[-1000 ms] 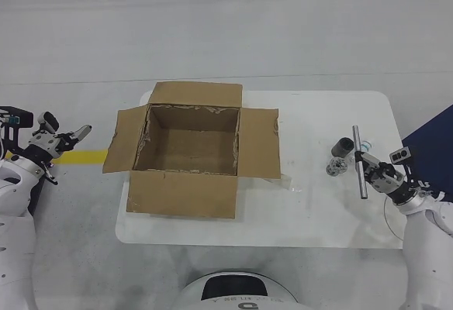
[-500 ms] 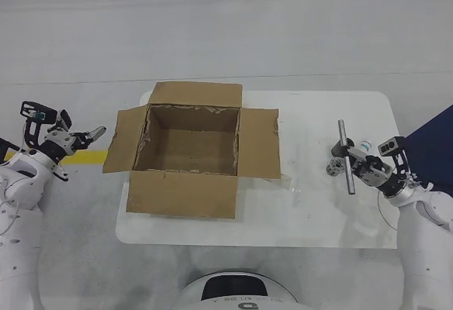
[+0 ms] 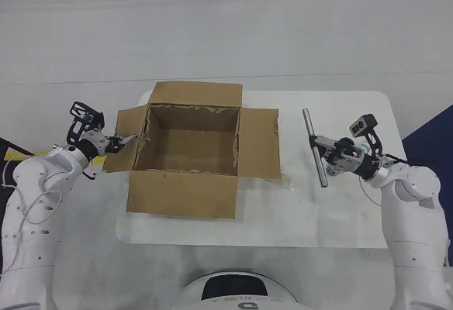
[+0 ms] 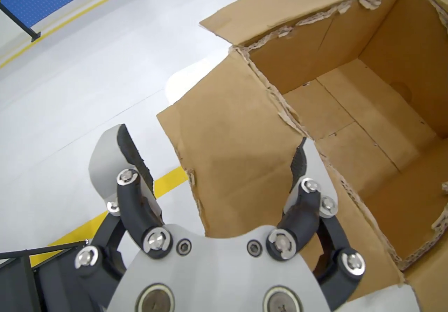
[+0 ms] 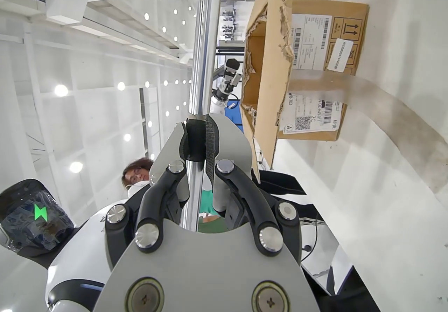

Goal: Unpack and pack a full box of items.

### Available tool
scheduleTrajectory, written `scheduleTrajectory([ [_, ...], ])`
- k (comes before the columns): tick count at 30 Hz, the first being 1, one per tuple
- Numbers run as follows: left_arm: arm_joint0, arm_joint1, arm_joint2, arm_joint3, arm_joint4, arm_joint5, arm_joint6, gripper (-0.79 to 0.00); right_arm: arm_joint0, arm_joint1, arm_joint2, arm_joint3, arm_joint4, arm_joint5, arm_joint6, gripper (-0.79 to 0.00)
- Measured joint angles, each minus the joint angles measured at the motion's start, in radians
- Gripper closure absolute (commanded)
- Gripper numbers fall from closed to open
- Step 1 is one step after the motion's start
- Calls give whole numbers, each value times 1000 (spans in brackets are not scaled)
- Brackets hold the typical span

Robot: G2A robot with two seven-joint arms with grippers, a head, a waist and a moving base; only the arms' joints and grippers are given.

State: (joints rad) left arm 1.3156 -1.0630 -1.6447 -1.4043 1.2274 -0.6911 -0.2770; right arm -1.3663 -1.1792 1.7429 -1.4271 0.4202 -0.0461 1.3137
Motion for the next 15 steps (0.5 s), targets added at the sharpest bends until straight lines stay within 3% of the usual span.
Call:
scheduleTrajectory([
  [15, -52, -15, 171, -29, 6, 13, -44, -785, 24, 10, -107, -60, -16, 57, -55, 0],
])
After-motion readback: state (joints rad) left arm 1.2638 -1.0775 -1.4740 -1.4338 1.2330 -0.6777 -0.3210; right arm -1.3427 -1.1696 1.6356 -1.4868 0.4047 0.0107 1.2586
